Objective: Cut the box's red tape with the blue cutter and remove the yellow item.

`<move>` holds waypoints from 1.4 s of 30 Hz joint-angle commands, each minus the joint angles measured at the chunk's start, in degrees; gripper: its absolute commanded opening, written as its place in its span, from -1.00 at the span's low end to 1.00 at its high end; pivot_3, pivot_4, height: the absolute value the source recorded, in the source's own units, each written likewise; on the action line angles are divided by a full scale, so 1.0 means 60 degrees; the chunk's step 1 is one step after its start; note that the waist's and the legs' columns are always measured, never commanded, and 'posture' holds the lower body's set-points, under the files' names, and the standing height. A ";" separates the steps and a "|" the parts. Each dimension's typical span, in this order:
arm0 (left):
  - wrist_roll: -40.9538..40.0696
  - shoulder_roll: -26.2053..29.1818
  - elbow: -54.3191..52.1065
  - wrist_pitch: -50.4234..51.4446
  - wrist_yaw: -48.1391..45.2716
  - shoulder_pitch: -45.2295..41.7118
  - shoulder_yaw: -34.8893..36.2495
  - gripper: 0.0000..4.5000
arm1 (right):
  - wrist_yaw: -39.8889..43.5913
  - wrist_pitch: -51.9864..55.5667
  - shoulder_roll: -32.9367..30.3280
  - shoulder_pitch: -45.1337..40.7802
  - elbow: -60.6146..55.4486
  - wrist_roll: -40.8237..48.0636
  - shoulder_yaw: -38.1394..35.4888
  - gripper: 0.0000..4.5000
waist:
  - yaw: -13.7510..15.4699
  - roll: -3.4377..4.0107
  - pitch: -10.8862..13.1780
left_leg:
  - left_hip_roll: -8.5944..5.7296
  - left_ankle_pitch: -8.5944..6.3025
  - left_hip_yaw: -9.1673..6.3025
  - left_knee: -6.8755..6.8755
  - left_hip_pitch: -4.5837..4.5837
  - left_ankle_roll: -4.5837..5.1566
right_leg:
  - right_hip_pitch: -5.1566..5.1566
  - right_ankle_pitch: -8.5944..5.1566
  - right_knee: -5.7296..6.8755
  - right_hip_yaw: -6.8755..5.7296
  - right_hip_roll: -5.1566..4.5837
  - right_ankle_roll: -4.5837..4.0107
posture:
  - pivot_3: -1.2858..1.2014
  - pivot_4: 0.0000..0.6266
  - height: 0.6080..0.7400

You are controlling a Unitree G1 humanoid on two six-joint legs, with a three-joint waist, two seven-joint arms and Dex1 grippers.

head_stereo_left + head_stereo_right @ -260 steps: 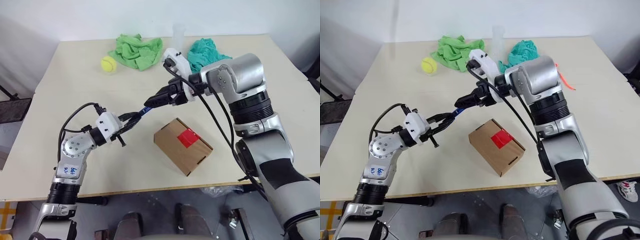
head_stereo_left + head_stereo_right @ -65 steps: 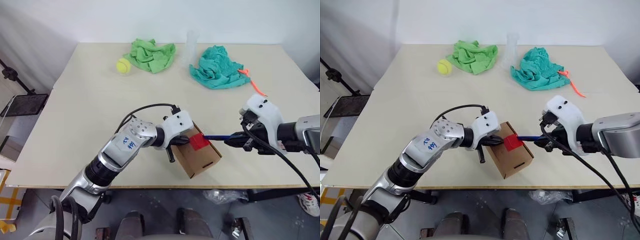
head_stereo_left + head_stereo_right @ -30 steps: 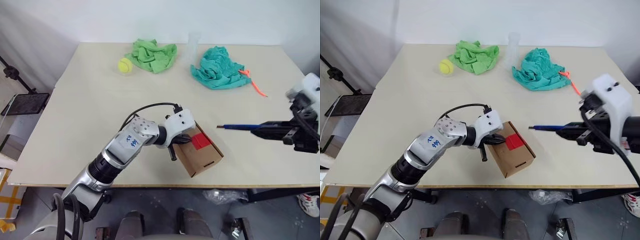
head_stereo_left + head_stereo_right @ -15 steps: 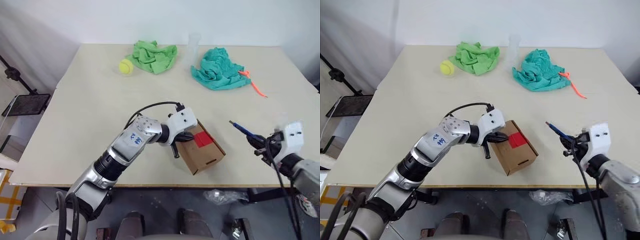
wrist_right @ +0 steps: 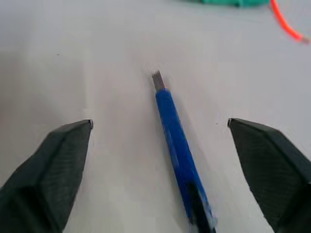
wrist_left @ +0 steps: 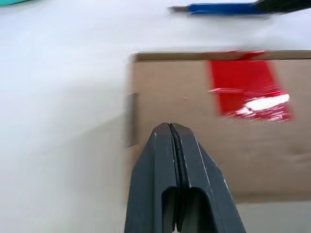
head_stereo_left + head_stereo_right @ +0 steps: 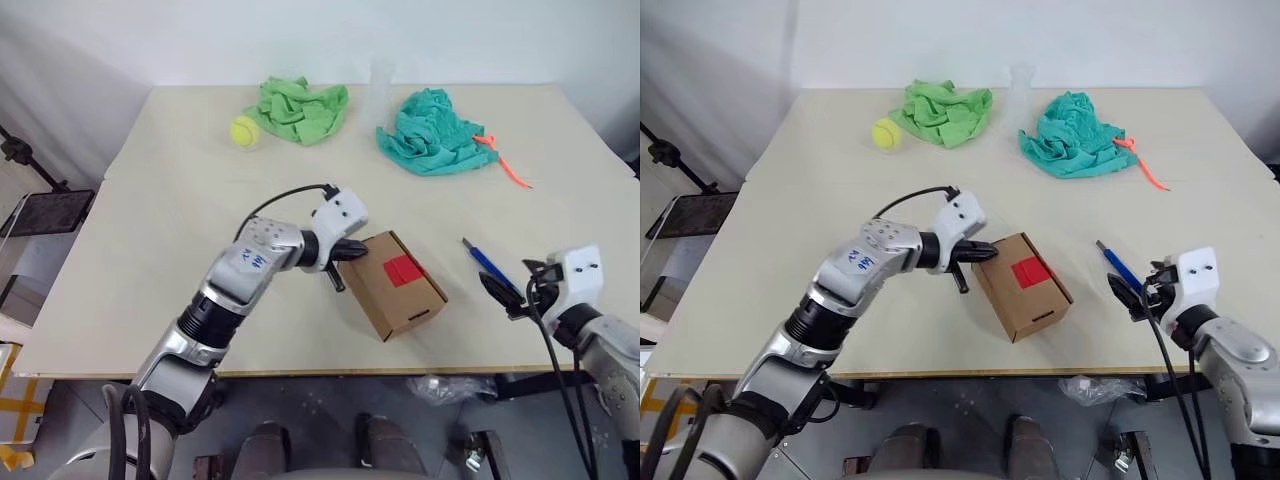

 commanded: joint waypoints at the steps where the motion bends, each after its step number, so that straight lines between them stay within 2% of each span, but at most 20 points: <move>1: -0.0512 0.0177 -0.0561 0.0179 -0.0518 -0.0154 0.0420 -1.00 | 0.0354 0.0420 -0.0624 -0.0392 -0.0847 0.0095 -0.0377 0.99 | 0.0012 0.0000 0.0001 | 0.0000 0.0000 -0.0001 -0.0003 -0.0001 0.0000 | -0.0002 0.0000 0.0005 -0.0001 0.0000 0.0000 | 0.03 -0.52 1.00; 6: -0.1307 0.0717 -0.1020 0.0555 -0.1211 0.0155 0.0970 -1.00 | 0.0998 0.1452 -0.1324 -0.1536 -0.1170 0.0220 0.0448 0.99 | 0.0011 -0.0002 0.0003 | 0.0002 -0.0001 0.0002 -0.0005 -0.0025 0.0001 | -0.0028 -0.0001 0.0007 -0.0001 0.0003 -0.0001 | 0.03 -0.52 1.00; 8: -0.1257 0.1192 -0.0928 0.0665 -0.1310 0.0331 0.1013 -1.00 | 0.0935 0.1878 -0.1153 -0.2542 -0.0881 0.0159 0.1020 0.82 | -0.0023 -0.0002 0.0003 | 0.0002 -0.0002 0.0004 -0.0005 -0.0025 0.0002 | -0.0034 -0.0002 0.0008 0.0000 0.0005 -0.0002 | 0.03 -0.52 1.00; 10: -0.1214 0.1493 -0.0846 0.0678 -0.1338 0.0486 0.1004 -1.00 | 0.1104 0.2168 -0.1115 -0.3182 -0.0676 0.0042 0.1557 0.60 | -0.0060 -0.0004 0.0005 | 0.0002 -0.0002 0.0014 -0.0004 -0.0027 0.0002 | -0.0057 -0.0002 0.0028 0.0016 0.0006 -0.0003 | 0.03 -0.52 1.00; 15: -0.1026 0.2106 -0.1327 0.0907 -0.1355 0.1288 0.0382 -1.00 | 0.1874 0.2269 -0.1115 -0.4323 0.0491 -0.0740 0.3131 -0.18 | 0.0022 -0.0008 0.0008 | 0.0005 0.0000 0.0016 -0.0004 -0.0035 0.0000 | -0.0079 -0.0011 0.0057 0.0018 0.0010 -0.0018 | 0.03 -0.52 1.00; 20: -0.1203 0.1567 -0.1907 0.1134 -0.0944 0.1950 0.0120 -1.00 | 0.2779 0.2197 -0.1074 -0.4695 0.1088 -0.1358 0.4275 -0.99 | 0.0056 -0.0009 0.0009 | 0.0001 -0.0001 0.0015 0.0011 -0.0085 0.0000 | -0.0092 -0.0004 0.0056 0.0016 0.0005 -0.0005 | 0.03 -0.52 1.00; 26: -0.0803 0.0415 -0.1622 0.0967 0.0199 0.1982 0.0075 -1.00 | 0.3556 0.2751 -0.0920 -0.4784 0.0286 -0.1064 0.4488 -0.99 | 0.0037 -0.0008 0.0008 | 0.0001 0.0003 0.0013 0.0024 -0.0119 -0.0007 | -0.0118 0.0007 0.0057 0.0012 0.0008 0.0013 | 0.03 -0.52 1.00; 31: -0.0545 -0.0158 -0.0824 0.0407 0.0770 0.1700 0.0251 -1.00 | 0.3491 0.3635 -0.0728 -0.4787 -0.0467 -0.0877 0.4498 -0.99 | 0.0029 -0.0009 0.0008 | 0.0001 0.0012 0.0010 0.0025 -0.0110 -0.0023 | -0.0118 0.0006 0.0063 0.0012 0.0008 0.0012 | 0.03 -0.52 1.00; 42: -0.0100 -0.0345 0.0526 -0.0608 0.0678 0.1109 0.0261 -1.00 | 0.2983 0.4336 -0.0194 -0.4886 -0.0865 -0.1040 0.4368 -0.99 | 0.0024 -0.0009 0.0008 | 0.0001 0.0014 0.0011 0.0026 -0.0088 -0.0025 | -0.0115 0.0002 0.0089 0.0014 0.0007 0.0003 | 0.03 -0.52 1.00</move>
